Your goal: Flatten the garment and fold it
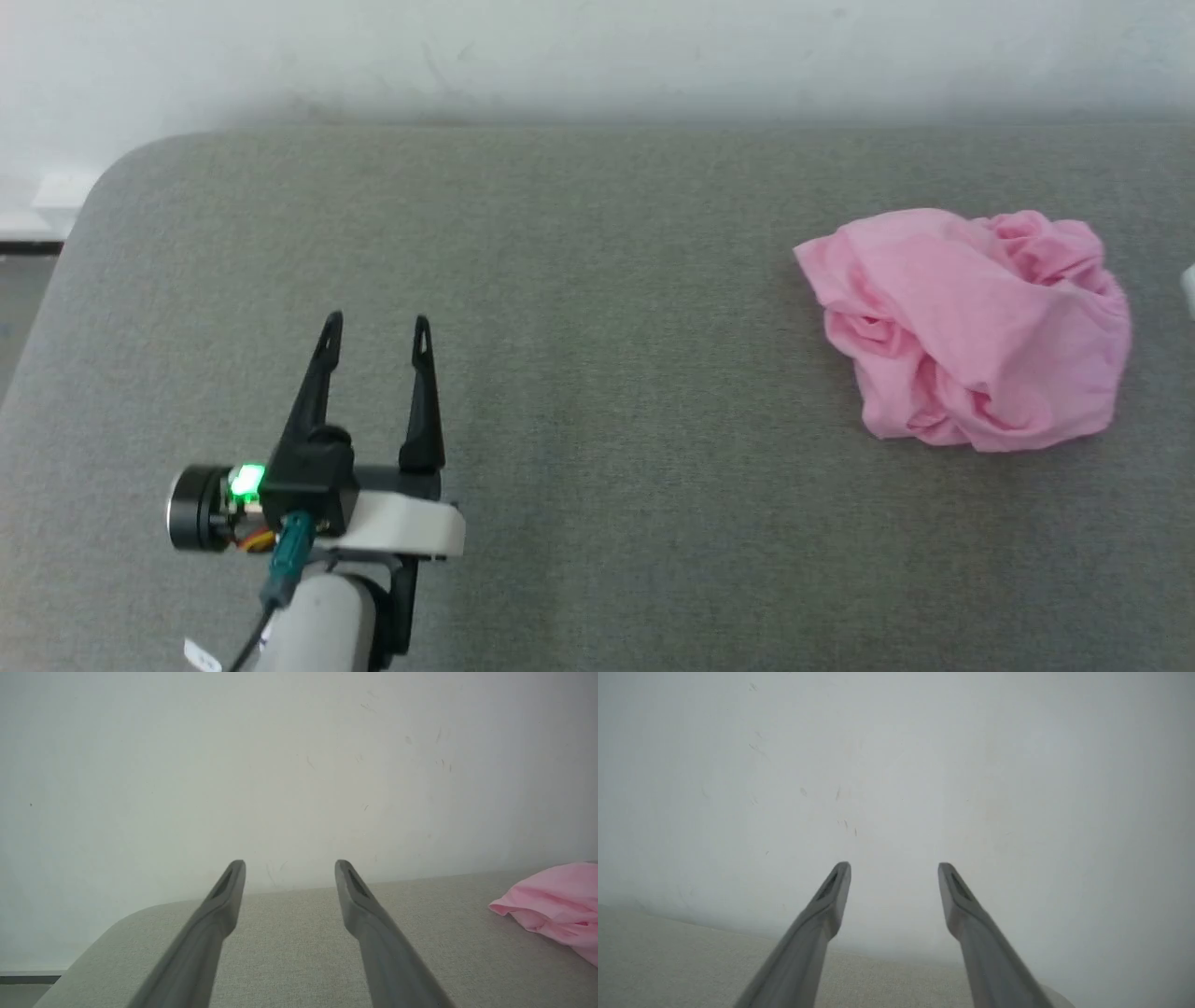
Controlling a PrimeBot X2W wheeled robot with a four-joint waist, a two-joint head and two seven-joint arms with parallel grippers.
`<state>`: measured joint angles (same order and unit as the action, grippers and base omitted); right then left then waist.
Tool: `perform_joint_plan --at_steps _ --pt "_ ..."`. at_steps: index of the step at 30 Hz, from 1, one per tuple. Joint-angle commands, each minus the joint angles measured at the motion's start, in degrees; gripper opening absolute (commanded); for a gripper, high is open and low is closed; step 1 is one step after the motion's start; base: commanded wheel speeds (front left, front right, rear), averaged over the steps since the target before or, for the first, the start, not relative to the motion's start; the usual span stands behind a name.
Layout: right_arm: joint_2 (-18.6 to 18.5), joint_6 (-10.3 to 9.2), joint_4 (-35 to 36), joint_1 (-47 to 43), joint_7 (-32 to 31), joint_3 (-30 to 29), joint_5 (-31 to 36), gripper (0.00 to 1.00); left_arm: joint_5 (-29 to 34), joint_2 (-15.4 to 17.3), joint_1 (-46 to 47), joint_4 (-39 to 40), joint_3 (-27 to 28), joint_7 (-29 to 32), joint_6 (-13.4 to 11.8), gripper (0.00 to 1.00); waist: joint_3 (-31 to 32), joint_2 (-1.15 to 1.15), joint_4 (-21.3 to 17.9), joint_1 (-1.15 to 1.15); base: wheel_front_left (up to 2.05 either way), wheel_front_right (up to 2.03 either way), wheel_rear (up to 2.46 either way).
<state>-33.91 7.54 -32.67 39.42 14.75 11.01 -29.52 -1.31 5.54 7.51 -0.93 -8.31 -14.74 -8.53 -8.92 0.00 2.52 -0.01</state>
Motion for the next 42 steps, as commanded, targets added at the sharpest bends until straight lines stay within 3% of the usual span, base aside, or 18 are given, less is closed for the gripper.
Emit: perform_joint_plan --at_steps 1,4,8,15,18,20,24,33,39,42 --pt "4.92 -0.05 6.28 -6.04 0.23 -4.47 5.00 1.00 0.76 0.75 2.05 -0.47 0.01 -0.26 0.90 1.00 1.66 0.00 -1.97 0.01 0.00 0.00 0.00" --pt "13.19 -0.05 20.59 -15.67 0.24 -13.08 15.18 1.00 0.92 1.80 5.70 -1.77 -0.57 -0.26 2.73 1.00 1.88 0.00 -2.90 0.01 0.00 0.00 0.00" --pt "21.45 -0.05 32.79 -23.75 0.24 -17.28 21.74 1.00 1.17 3.33 11.61 -6.36 -2.01 -0.26 5.95 1.00 1.81 0.00 -4.01 0.01 0.00 0.00 0.00" --pt "27.51 -0.05 42.51 -30.65 0.24 -19.92 24.32 1.00 0.12 3.46 25.60 -19.68 -7.48 0.37 13.94 1.00 0.84 0.00 -5.68 0.01 0.00 0.00 0.00" --pt "29.60 -0.05 44.56 -33.40 0.24 -21.91 23.96 1.00 -0.98 3.11 32.38 -25.24 -12.06 3.94 15.62 1.00 -0.21 0.00 -6.80 0.01 0.00 0.00 0.00" --pt "30.41 -0.05 45.28 -35.01 0.24 -23.17 23.93 1.00 -2.97 2.69 36.47 -28.43 -16.72 6.95 15.93 1.00 -1.08 0.00 -7.76 0.01 0.00 0.00 0.00" --pt "30.96 -0.05 45.46 -36.56 0.25 -24.11 22.70 1.00 -13.20 3.47 43.89 -32.14 -31.66 14.36 15.99 1.00 -3.31 0.00 -10.38 0.01 0.00 0.00 0.00" --pt "31.02 -0.05 44.50 -32.98 0.25 -22.15 20.43 1.00 -36.24 7.13 57.60 -30.05 -61.16 29.43 16.01 1.00 -9.23 0.00 -17.08 0.01 0.00 0.00 0.00" --pt "31.02 -0.05 43.47 -31.29 0.25 -20.63 19.83 1.00 -41.67 7.07 59.85 -29.72 -64.93 37.30 16.01 1.00 -12.39 0.00 -20.28 0.01 0.00 0.00 0.00" --pt "31.02 -0.05 42.69 -30.73 0.25 -20.39 18.80 1.00 -39.92 7.23 58.15 -29.13 -65.01 42.47 16.01 1.00 -13.85 0.00 -21.82 0.01 0.00 0.00 0.00"
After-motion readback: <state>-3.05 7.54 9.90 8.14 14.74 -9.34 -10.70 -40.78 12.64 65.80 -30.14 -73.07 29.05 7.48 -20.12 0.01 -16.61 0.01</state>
